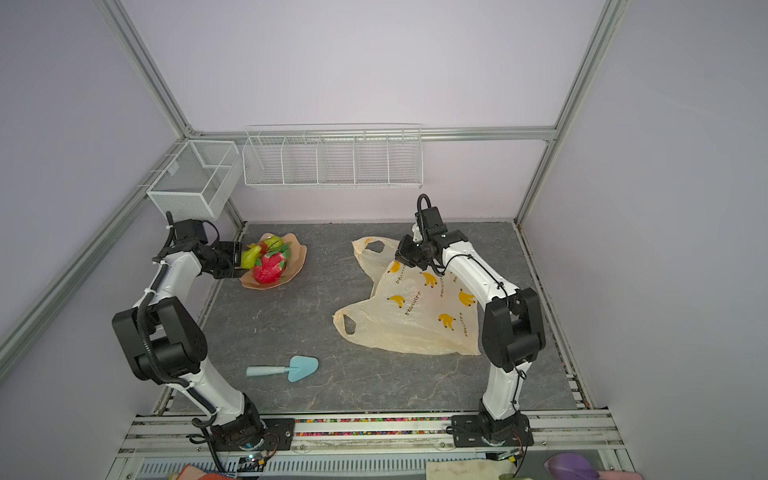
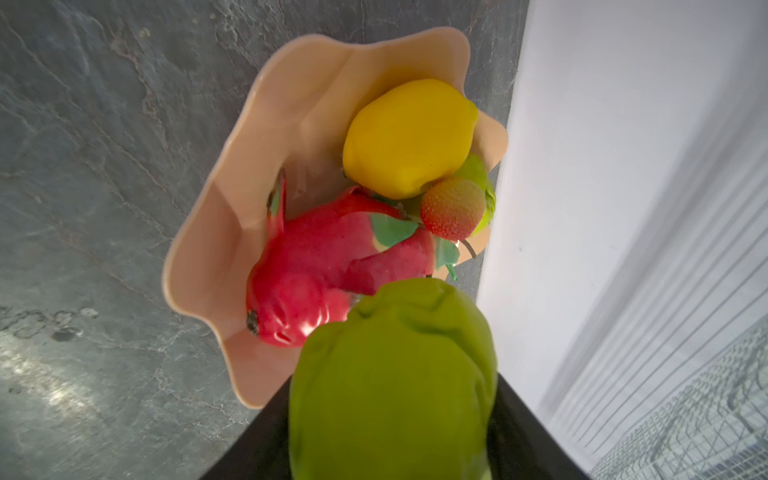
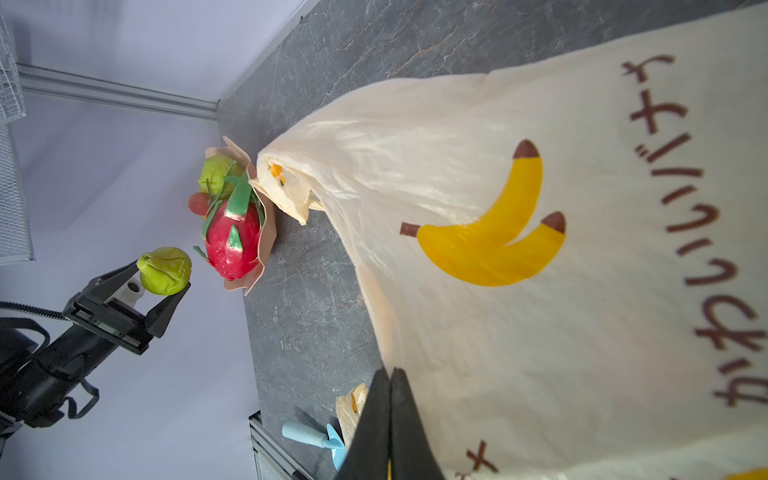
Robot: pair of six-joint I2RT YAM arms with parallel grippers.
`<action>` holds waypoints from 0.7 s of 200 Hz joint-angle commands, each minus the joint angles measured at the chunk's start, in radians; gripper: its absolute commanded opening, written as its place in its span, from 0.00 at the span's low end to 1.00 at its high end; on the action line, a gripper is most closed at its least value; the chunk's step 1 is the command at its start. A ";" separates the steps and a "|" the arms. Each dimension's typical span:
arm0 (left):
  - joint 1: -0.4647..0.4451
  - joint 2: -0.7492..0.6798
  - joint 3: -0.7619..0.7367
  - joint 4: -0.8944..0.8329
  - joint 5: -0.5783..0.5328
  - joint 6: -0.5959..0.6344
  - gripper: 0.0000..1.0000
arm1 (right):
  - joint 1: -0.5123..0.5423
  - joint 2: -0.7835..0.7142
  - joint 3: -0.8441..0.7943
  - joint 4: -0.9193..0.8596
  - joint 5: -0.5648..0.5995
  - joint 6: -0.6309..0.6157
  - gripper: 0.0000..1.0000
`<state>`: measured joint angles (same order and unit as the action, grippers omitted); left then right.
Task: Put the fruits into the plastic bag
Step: 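Lift the green fruit with the left gripper and carry it over the bag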
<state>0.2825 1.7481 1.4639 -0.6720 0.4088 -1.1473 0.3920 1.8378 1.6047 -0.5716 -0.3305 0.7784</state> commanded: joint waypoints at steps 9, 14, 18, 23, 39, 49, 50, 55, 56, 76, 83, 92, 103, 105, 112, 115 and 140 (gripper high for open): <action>-0.088 -0.108 -0.036 -0.068 -0.071 0.111 0.62 | -0.009 0.001 0.034 -0.028 -0.010 -0.020 0.07; -0.103 -0.125 -0.045 -0.072 -0.084 0.126 0.62 | -0.009 0.001 0.035 -0.029 -0.011 -0.019 0.07; -0.116 -0.140 -0.052 -0.075 -0.093 0.135 0.62 | -0.009 0.003 0.036 -0.030 -0.013 -0.021 0.07; -0.132 -0.159 -0.065 -0.079 -0.104 0.145 0.61 | -0.009 0.003 0.038 -0.031 -0.015 -0.022 0.07; -0.190 -0.221 -0.110 -0.083 -0.137 0.175 0.59 | -0.009 0.005 0.045 -0.042 -0.015 -0.030 0.07; -0.236 -0.263 -0.147 -0.067 -0.148 0.194 0.60 | -0.010 0.005 0.044 -0.043 -0.016 -0.034 0.07; -0.240 -0.266 -0.149 -0.064 -0.149 0.196 0.59 | -0.010 0.005 0.044 -0.043 -0.016 -0.034 0.06; -0.266 -0.284 -0.166 -0.051 -0.153 0.205 0.59 | -0.010 0.006 0.046 -0.044 -0.018 -0.036 0.07; -0.272 -0.286 -0.171 -0.048 -0.155 0.206 0.59 | -0.011 0.006 0.046 -0.045 -0.018 -0.037 0.07; -0.386 -0.337 -0.230 0.012 -0.166 0.233 0.59 | -0.010 0.011 0.056 -0.062 -0.023 -0.047 0.07; -0.424 -0.340 -0.244 0.040 -0.161 0.246 0.59 | -0.010 0.011 0.058 -0.062 -0.024 -0.047 0.07; -0.467 -0.339 -0.264 0.075 -0.150 0.261 0.58 | -0.012 0.012 0.059 -0.064 -0.027 -0.050 0.07; -0.514 -0.330 -0.282 0.131 -0.123 0.285 0.58 | -0.013 0.012 0.061 -0.068 -0.030 -0.049 0.07; -0.522 -0.328 -0.284 0.139 -0.120 0.291 0.58 | -0.011 0.012 0.062 -0.068 -0.032 -0.048 0.07; -0.549 -0.321 -0.286 0.160 -0.114 0.314 0.57 | -0.011 0.013 0.064 -0.071 -0.034 -0.051 0.07; -0.561 -0.315 -0.285 0.168 -0.111 0.329 0.57 | -0.011 0.012 0.066 -0.073 -0.033 -0.051 0.07; -0.630 -0.267 -0.277 0.228 -0.060 0.444 0.56 | -0.011 0.009 0.068 -0.081 -0.033 -0.055 0.07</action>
<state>-0.3027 1.4410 1.1851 -0.5556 0.3012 -0.8371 0.3874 1.8385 1.6505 -0.6224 -0.3481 0.7452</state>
